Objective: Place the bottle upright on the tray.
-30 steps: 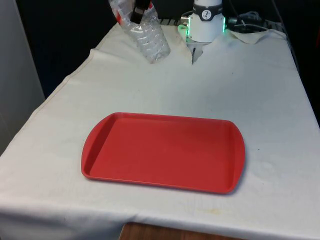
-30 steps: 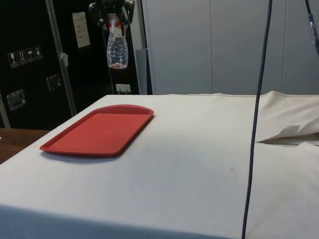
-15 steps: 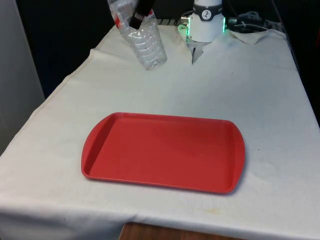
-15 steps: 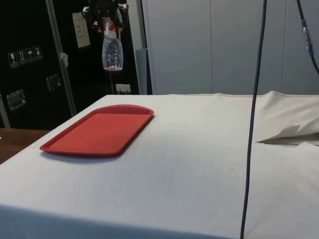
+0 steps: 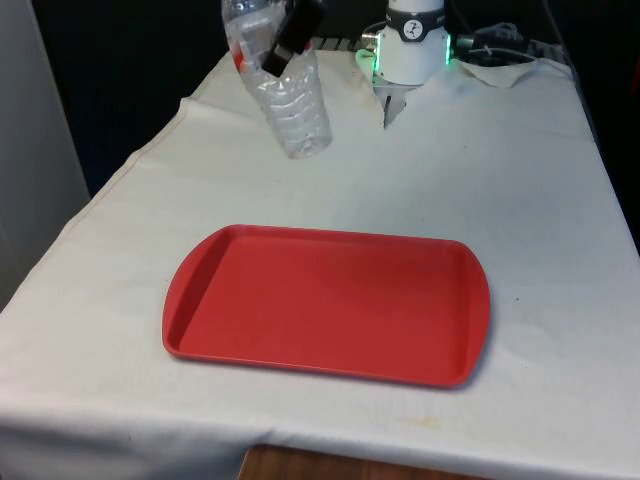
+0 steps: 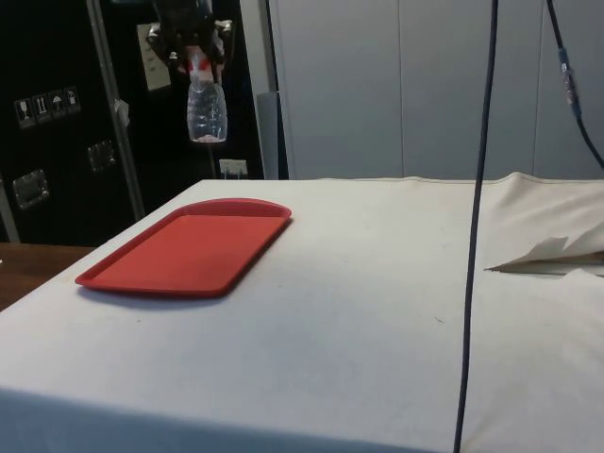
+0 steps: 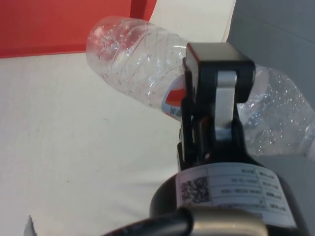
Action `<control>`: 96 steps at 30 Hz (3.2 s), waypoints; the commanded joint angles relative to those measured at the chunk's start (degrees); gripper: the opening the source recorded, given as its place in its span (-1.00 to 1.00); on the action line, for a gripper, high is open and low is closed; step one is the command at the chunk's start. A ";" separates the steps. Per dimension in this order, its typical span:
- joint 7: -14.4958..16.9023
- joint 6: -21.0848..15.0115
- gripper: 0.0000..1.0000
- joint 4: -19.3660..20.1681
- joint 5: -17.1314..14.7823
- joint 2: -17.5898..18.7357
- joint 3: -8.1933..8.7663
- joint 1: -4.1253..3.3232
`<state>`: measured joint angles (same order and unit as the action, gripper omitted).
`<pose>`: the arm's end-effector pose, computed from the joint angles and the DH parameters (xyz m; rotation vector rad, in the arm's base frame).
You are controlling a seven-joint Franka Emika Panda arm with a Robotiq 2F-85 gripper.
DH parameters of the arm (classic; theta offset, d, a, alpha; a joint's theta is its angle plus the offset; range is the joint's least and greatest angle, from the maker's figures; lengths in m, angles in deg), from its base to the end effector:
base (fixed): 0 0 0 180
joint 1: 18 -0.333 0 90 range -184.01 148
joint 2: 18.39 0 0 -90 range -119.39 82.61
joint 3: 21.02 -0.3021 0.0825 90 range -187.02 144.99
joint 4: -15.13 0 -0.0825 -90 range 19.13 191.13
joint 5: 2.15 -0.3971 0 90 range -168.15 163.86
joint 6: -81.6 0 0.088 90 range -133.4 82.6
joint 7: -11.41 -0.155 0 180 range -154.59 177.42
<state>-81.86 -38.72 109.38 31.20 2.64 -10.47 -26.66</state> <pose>0.6860 -0.0616 0.3641 2.1105 -1.7189 0.6640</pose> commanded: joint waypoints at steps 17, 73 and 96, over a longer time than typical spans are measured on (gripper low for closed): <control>-6.76 -0.17 -0.94 -1.66 4.93 4.01 -0.80 -0.29; -23.55 4.35 -0.94 -9.00 15.87 17.99 -4.13 -2.06; -28.42 4.64 -0.94 -9.34 16.90 20.40 -5.56 -2.86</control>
<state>-109.94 -33.96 100.32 47.99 22.75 -16.15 -29.41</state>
